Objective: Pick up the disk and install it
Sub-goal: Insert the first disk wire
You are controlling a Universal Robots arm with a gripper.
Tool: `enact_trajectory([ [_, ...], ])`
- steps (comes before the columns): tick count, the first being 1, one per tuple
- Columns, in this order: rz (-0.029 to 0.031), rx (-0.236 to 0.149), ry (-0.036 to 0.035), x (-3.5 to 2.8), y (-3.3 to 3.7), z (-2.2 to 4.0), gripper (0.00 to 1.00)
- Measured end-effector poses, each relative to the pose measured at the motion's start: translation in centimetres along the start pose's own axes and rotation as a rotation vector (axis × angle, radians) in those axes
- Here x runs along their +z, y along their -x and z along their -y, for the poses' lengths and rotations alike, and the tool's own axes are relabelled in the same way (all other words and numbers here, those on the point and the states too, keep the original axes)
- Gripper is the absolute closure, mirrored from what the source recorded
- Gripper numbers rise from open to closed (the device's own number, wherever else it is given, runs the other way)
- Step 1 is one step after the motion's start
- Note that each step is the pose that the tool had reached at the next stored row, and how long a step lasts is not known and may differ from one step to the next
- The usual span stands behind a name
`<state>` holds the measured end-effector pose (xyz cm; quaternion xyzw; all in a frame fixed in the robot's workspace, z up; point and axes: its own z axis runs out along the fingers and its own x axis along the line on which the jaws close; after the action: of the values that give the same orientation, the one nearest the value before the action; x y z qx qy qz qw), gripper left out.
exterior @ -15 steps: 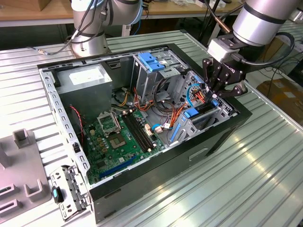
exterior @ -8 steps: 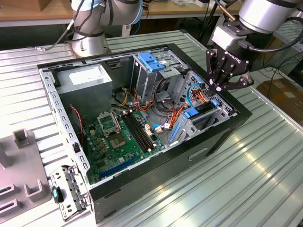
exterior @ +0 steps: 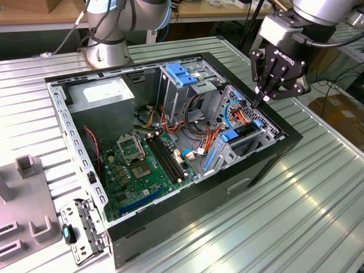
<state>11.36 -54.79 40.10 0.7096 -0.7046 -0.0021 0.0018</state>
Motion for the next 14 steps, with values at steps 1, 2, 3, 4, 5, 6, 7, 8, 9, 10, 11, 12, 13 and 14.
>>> enact_trajectory([
  [1,-0.0046,0.000,0.0001,-0.08,0.34,-0.02,0.89],
  [2,-0.0163,0.000,0.0001,-0.10,0.81,-0.02,0.89],
  [3,-0.0282,0.000,0.0002,-0.12,1.14,-0.02,0.89],
  [4,-0.0497,0.000,0.0005,-0.11,1.70,-0.02,0.89],
  [5,-0.0641,0.000,0.0007,-0.11,2.17,-0.01,0.89],
  [6,-0.0721,0.000,0.0010,-0.11,2.54,-0.01,0.89],
  [7,-0.0814,0.000,0.0015,-0.11,2.94,-0.01,0.89],
  [8,-0.0899,0.000,0.0024,-0.10,3.30,-0.01,0.89],
  [9,-0.1042,0.000,0.0038,-0.09,3.88,0.00,0.89],
  [10,-0.1249,0.000,0.0068,-0.04,4.41,0.00,0.89],
  [11,-0.1411,0.000,0.0104,0.01,4.99,0.00,0.89],
  [12,-0.1479,-0.001,0.0151,0.05,5.40,0.00,0.89],
  [13,-0.1537,-0.001,0.0194,0.09,5.76,0.01,0.89],
  [14,-0.1616,-0.001,0.0239,0.13,6.24,0.03,0.89],
])
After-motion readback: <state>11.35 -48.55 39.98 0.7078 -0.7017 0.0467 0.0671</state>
